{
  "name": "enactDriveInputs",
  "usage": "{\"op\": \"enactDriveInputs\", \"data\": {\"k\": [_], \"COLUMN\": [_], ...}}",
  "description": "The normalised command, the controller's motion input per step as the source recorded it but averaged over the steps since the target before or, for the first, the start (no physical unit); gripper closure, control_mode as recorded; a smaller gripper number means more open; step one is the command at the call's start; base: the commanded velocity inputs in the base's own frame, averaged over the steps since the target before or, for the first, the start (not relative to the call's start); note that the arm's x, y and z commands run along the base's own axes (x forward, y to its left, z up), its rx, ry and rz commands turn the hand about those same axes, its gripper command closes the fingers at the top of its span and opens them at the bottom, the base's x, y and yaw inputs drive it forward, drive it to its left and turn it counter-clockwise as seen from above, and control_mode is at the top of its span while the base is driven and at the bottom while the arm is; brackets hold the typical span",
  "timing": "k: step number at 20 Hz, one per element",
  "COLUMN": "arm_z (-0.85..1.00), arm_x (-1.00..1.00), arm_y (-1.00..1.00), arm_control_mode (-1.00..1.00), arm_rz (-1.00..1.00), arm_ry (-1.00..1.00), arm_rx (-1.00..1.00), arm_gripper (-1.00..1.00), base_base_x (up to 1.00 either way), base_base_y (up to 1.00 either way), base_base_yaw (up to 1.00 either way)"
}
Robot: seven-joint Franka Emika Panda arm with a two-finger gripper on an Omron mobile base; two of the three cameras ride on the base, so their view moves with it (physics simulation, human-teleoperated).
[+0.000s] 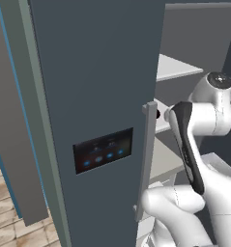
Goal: Transport the chicken drumstick and eggplant to the fridge. Place the chicken drumstick on the rack containing meat and place the eggplant on the rack containing the vegetable, ensuring meats and vegetables are on different racks.
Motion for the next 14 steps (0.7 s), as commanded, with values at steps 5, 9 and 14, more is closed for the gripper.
{"op": "enactDriveInputs", "data": {"k": [5, 9, 14], "arm_z": [0.12, 0.0, 0.0], "arm_x": [-0.52, 0.0, 0.0], "arm_y": [0.07, 0.0, 0.0], "arm_control_mode": [1.0, 1.0, 1.0], "arm_rz": [0.0, 0.0, 0.0], "arm_ry": [-0.01, 0.0, 0.0], "arm_rx": [0.0, 0.0, 0.0], "arm_gripper": [-1.0, -1.0, -1.0], "base_base_x": [-0.2, -1.0, -1.0], "base_base_y": [0.0, 0.0, -0.02], "base_base_yaw": [0.0, -0.03, -0.03]}}
